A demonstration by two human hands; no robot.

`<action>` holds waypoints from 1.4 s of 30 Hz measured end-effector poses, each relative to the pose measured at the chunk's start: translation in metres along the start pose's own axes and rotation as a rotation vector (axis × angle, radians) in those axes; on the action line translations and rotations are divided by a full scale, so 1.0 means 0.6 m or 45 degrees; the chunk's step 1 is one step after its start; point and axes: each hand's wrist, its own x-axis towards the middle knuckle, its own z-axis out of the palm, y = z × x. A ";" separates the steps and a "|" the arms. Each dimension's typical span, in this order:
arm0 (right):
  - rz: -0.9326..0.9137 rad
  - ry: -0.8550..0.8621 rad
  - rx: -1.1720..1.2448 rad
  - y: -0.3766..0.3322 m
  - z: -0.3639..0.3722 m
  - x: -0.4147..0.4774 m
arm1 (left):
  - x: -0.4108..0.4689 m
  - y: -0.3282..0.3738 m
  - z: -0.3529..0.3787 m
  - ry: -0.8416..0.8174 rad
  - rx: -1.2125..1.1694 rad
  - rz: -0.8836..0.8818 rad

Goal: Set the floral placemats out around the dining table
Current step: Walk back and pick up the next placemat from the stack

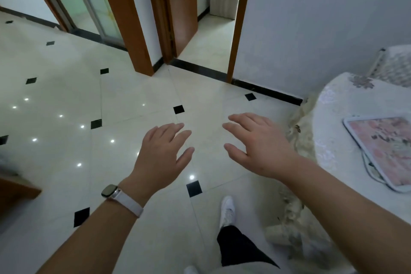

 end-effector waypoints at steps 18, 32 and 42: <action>0.261 -0.042 0.068 0.414 0.004 0.208 | 0.509 0.070 0.121 -0.125 0.086 0.145; 0.954 0.077 -0.003 0.641 -0.013 0.063 | 0.800 0.291 0.290 -0.228 -0.142 0.760; 1.389 0.006 -0.009 0.745 -0.001 0.104 | 1.002 0.364 0.438 -0.274 -0.378 1.184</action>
